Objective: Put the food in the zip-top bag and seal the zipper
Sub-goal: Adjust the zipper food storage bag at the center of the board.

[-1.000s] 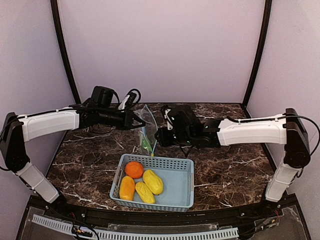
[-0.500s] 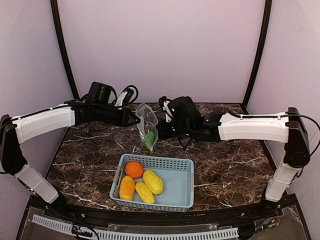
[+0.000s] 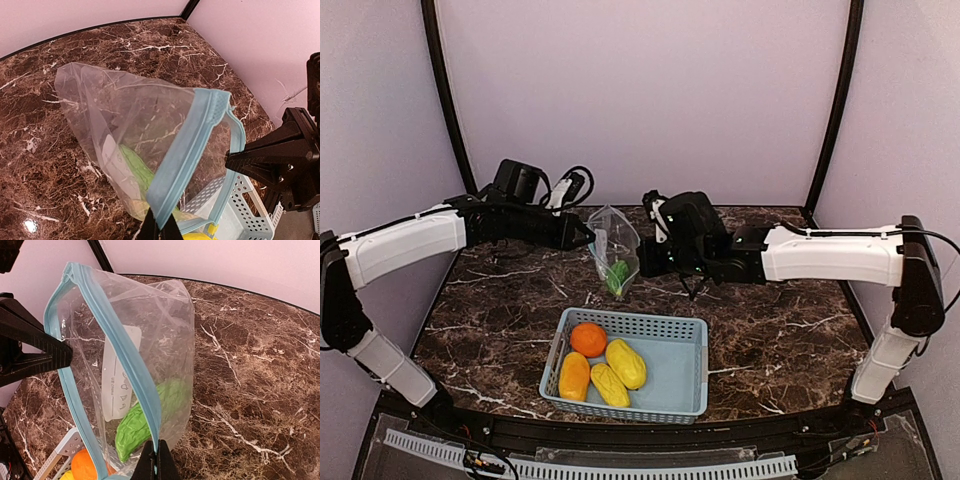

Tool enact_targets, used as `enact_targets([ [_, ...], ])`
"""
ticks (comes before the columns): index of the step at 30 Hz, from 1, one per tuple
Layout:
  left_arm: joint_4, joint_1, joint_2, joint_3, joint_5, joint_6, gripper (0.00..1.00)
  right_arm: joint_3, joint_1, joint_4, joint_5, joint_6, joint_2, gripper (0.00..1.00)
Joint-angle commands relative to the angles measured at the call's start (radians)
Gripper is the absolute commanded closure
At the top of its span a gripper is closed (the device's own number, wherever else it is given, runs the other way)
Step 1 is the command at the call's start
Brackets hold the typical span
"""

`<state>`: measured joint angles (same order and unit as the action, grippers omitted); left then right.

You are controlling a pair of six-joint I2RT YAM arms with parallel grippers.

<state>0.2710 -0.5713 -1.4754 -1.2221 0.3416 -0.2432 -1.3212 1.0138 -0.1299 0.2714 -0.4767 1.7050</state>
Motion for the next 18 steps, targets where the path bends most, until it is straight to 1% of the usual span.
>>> enact_targets([
  [1,0.017,0.005,-0.027,-0.017,0.067,-0.022,0.99,0.013,-0.008,-0.022,0.029,-0.016,0.018,1.00],
  [10,0.019,0.004,-0.065,-0.018,0.092,-0.050,0.99,0.021,-0.010,-0.049,0.037,-0.048,0.028,0.99],
  [13,0.002,0.004,-0.076,-0.011,0.131,-0.066,0.99,0.022,-0.010,-0.053,0.033,-0.045,0.021,0.85],
  [16,-0.007,0.004,-0.084,-0.010,0.152,-0.077,0.99,0.016,-0.011,-0.054,0.019,-0.020,0.002,0.67],
  [18,-0.008,0.004,-0.086,-0.008,0.155,-0.079,0.99,0.017,-0.009,-0.055,0.003,0.008,-0.023,0.53],
])
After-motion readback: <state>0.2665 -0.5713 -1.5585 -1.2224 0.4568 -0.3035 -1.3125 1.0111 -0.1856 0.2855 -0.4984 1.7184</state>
